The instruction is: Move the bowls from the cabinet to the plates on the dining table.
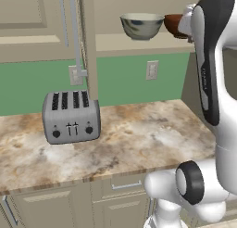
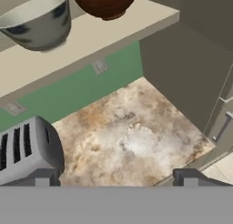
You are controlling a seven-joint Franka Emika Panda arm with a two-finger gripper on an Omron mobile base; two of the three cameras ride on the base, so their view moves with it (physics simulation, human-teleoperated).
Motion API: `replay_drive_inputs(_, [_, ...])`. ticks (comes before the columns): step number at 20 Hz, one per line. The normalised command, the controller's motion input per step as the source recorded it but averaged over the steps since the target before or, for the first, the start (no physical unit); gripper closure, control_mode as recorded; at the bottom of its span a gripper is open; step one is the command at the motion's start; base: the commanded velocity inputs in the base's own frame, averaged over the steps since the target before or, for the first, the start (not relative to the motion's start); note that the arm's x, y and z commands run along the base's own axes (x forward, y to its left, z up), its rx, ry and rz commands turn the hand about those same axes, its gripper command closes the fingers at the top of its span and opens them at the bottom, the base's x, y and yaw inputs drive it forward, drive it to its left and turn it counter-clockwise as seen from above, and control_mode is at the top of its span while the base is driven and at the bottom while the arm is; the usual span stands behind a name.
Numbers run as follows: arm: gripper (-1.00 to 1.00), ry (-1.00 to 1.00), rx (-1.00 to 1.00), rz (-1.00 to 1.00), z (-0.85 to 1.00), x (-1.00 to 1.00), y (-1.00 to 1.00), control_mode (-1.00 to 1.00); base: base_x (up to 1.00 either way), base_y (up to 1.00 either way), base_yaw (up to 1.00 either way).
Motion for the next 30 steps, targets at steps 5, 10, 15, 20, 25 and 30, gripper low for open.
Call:
replay_drive_inputs(5, [-1.00, -0.17, 0.02, -0.09, -0.75, 0.04, 0.00, -1.00, 0.00, 0.00, 0.00])
replay_drive_inputs(10, [-1.00, -0.15, 0.00, -0.09, -0.26, 0.18, 0.00, -1.00, 0.00, 0.00, 0.00])
replay_drive_inputs(15, [-1.00, -0.16, 0.00, -0.10, 0.00, 0.20, 0.00, -1.00, 0.00, 0.00, 0.00])
replay_drive_inputs(20, [-1.00, -0.09, 0.02, -0.11, 0.23, 0.29, 0.00, -1.00, 0.00, 0.00, 0.00])
replay_drive_inputs(25, [-1.00, -0.05, 0.10, -0.07, 0.27, 0.12, 0.00, -1.00, 0.00, 0.00, 0.00])
replay_drive_inputs(30, [-1.00, 0.00, 0.11, 0.02, 0.34, 0.04, 0.00, -1.00, 0.00, 0.00, 0.00])
